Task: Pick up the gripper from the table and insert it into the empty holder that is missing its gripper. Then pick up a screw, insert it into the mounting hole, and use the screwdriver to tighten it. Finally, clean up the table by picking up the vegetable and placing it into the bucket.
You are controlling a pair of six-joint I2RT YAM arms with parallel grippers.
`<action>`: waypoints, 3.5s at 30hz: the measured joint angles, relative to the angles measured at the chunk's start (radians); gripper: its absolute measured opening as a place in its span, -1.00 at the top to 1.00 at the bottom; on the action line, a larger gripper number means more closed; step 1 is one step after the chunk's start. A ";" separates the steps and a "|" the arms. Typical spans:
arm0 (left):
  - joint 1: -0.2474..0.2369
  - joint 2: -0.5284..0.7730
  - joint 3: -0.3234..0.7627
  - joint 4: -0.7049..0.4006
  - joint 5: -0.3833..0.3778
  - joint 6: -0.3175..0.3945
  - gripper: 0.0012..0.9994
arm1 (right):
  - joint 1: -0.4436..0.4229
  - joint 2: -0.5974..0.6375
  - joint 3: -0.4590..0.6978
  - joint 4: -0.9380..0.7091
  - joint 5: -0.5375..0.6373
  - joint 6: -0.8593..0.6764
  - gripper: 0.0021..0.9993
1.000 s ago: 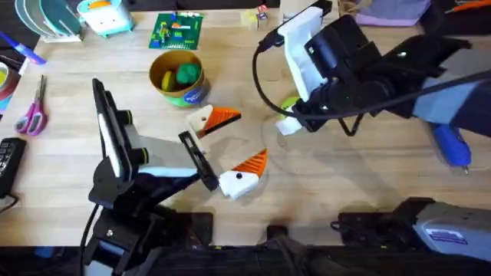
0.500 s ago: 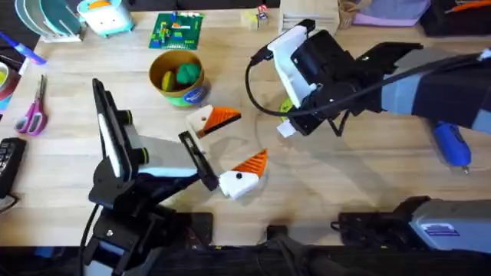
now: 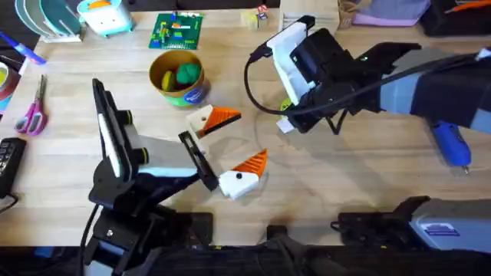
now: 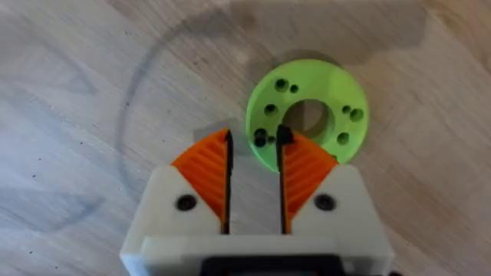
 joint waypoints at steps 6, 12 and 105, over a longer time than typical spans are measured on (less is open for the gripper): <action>0.000 0.000 0.000 0.000 0.000 0.000 -0.98 | 0.000 0.000 0.000 0.015 0.000 0.000 0.35; 0.000 0.000 0.000 0.000 0.000 0.000 -0.98 | 0.000 0.000 0.000 0.003 0.000 0.000 0.38; 0.000 0.000 0.000 0.000 0.000 0.000 -0.98 | 0.421 0.351 1.142 -0.730 -0.068 -0.003 0.99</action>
